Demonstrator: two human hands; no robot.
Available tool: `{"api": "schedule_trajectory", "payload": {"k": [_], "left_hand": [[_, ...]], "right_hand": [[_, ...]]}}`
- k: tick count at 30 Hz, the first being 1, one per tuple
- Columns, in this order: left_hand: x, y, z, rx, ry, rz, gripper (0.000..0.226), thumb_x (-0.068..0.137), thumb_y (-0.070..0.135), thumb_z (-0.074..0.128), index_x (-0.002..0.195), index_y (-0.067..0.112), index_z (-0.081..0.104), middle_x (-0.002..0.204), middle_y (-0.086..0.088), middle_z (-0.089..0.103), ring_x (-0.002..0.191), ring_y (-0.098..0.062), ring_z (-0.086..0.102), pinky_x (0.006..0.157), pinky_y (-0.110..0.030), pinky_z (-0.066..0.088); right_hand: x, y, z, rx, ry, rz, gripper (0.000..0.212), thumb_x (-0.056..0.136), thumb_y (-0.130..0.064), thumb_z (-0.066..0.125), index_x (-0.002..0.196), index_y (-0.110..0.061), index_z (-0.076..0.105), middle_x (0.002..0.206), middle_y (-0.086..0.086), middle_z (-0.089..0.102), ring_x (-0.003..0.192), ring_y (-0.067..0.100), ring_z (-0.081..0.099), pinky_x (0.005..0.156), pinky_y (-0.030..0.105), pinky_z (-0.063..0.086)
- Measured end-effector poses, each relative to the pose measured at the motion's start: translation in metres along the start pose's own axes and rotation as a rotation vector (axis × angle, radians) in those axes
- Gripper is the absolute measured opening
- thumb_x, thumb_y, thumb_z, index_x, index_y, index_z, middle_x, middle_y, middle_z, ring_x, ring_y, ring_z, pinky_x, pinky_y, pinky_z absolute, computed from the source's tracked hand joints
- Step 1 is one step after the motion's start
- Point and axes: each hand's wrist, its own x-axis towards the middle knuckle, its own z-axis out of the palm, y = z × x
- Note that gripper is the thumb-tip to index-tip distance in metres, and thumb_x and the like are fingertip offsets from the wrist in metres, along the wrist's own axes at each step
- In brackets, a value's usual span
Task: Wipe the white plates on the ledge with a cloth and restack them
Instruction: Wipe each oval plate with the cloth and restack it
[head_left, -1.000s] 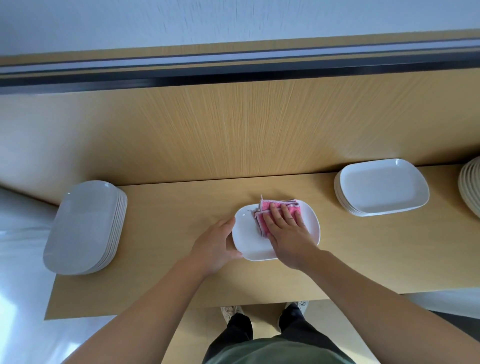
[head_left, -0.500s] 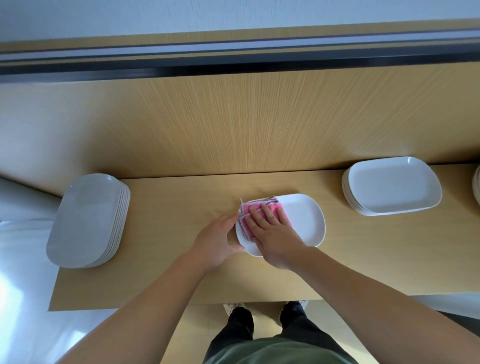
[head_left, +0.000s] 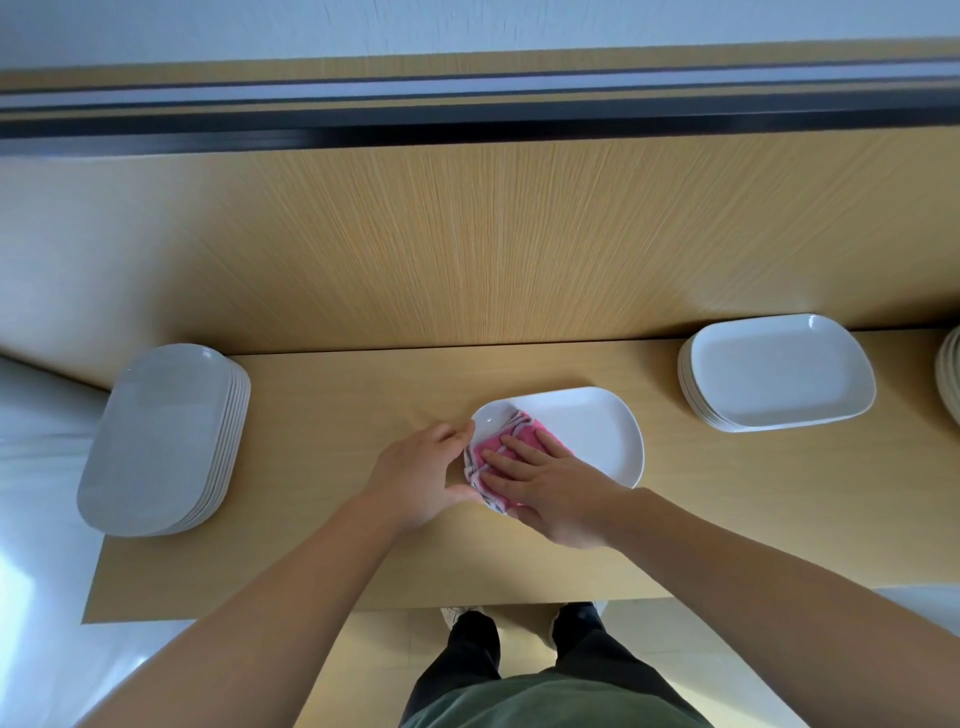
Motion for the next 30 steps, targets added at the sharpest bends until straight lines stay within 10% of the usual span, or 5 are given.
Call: {"api": "schedule_trajectory", "payload": {"k": [11, 19, 24, 30], "left_hand": [[0.003, -0.001, -0.010, 0.078, -0.056, -0.077, 0.092, 0.071, 0.076, 0.060, 0.149, 0.044, 0.021, 0.129, 0.007, 0.038, 0.118, -0.011, 0.044, 0.092, -0.031, 0.045], [0.005, -0.005, -0.011, 0.120, -0.034, -0.056, 0.087, 0.074, 0.075, 0.057, 0.148, 0.046, 0.020, 0.128, 0.007, 0.038, 0.120, -0.010, 0.042, 0.094, -0.029, 0.042], [0.005, 0.002, -0.008, 0.207, -0.014, 0.016, 0.093, 0.076, 0.073, 0.057, 0.151, 0.035, 0.019, 0.138, 0.005, 0.036, 0.127, -0.016, 0.037, 0.103, -0.031, 0.032], [-0.004, 0.011, 0.006, 0.135, 0.122, 0.306, 0.054, 0.077, 0.054, 0.046, 0.104, 0.014, 0.070, 0.114, -0.003, 0.063, 0.107, -0.023, 0.052, 0.083, -0.035, 0.055]], "right_hand": [[-0.028, 0.014, 0.006, 0.096, -0.017, -0.020, 0.074, 0.085, -0.054, -0.005, 0.149, -0.040, 0.030, 0.160, -0.013, 0.019, 0.150, 0.015, 0.003, 0.108, 0.024, -0.025], [-0.063, 0.043, 0.011, 0.058, 0.053, -0.029, 0.041, 0.100, -0.020, 0.042, 0.139, -0.033, 0.050, 0.149, -0.008, 0.044, 0.143, 0.015, 0.034, 0.120, 0.044, 0.020], [-0.075, 0.051, -0.015, 0.027, 0.060, -0.001, 0.057, 0.085, 0.007, 0.048, 0.131, -0.025, 0.060, 0.140, -0.009, 0.054, 0.132, 0.015, 0.047, 0.113, 0.025, 0.022], [-0.052, 0.057, -0.035, -0.139, 0.294, -0.031, 0.042, 0.073, -0.003, 0.067, 0.111, -0.021, 0.069, 0.119, -0.003, 0.066, 0.108, 0.022, 0.062, 0.101, 0.038, 0.043]]}}
